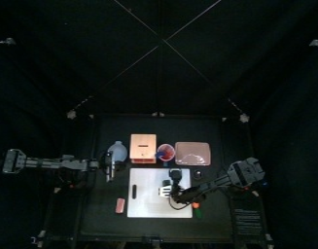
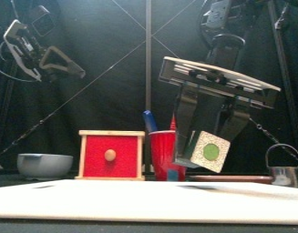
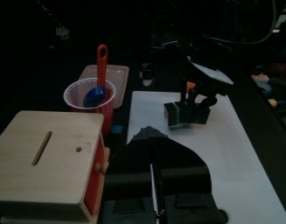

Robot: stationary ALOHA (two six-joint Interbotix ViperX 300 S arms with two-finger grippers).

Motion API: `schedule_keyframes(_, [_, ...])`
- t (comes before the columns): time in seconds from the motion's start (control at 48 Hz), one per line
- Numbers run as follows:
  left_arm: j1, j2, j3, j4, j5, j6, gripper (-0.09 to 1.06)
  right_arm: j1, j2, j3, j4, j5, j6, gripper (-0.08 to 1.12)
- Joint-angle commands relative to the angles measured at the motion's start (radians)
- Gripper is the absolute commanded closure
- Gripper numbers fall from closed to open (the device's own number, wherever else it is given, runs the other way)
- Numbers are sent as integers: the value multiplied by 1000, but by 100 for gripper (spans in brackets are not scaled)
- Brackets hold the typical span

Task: Place sushi on board then cut the sushi with the knife then place the pieces on the plate
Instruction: Pick knife at handle with right hand

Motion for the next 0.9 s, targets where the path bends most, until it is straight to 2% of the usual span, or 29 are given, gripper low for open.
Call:
schedule_keyframes(0.021, [8, -2, -11, 8, -2, 2, 98, 5, -5, -60, 43, 11, 0, 44])
schedule_keyframes(0.146, [8, -2, -11, 8, -2, 2, 98, 2, 18, -81, 54, 12, 2, 37])
schedule_keyframes(0.333, [8, -3, -11, 8, -2, 2, 98, 0, 29, -83, 57, 11, -12, 20])
schedule_keyframes(0.438, [9, -2, -11, 8, -2, 2, 98, -2, 28, -75, 52, 12, -15, 15])
schedule_keyframes(0.625, [14, -2, -11, 9, -2, 2, 98, -3, -11, -67, 37, 9, -21, 14])
schedule_keyframes(0.896, [15, -3, -9, 9, -2, 0, 98, 15, -209, 25, -44, 58, -25, 15])
